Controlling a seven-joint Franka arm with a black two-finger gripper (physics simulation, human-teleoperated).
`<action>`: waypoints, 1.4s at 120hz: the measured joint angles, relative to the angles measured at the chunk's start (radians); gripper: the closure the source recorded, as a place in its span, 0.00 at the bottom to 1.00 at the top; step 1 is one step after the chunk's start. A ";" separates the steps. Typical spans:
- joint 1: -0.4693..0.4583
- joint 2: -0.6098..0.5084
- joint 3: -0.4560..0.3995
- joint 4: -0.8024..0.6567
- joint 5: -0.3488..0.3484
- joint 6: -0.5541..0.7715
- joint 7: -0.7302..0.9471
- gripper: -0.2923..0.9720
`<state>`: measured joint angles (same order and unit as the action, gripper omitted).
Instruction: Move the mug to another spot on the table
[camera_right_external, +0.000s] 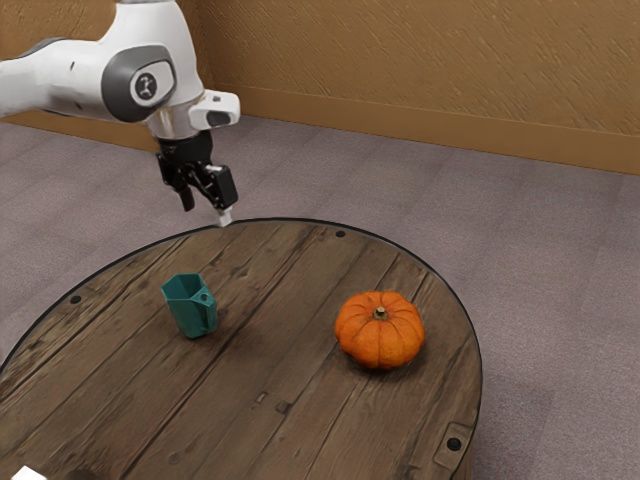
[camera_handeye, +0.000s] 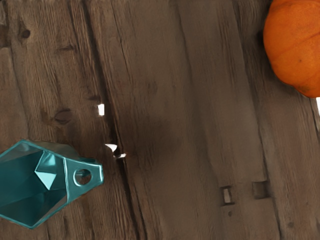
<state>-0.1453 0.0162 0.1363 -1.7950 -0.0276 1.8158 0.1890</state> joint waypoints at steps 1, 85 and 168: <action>0.000 0.000 0.000 0.000 0.000 0.000 0.000 0.25; 0.122 0.156 -0.185 -0.078 0.095 0.188 0.451 0.26; 0.139 0.285 -0.187 -0.181 0.372 0.274 1.077 0.32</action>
<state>-0.0059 0.3009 -0.0506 -1.9756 0.3442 2.0897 1.2663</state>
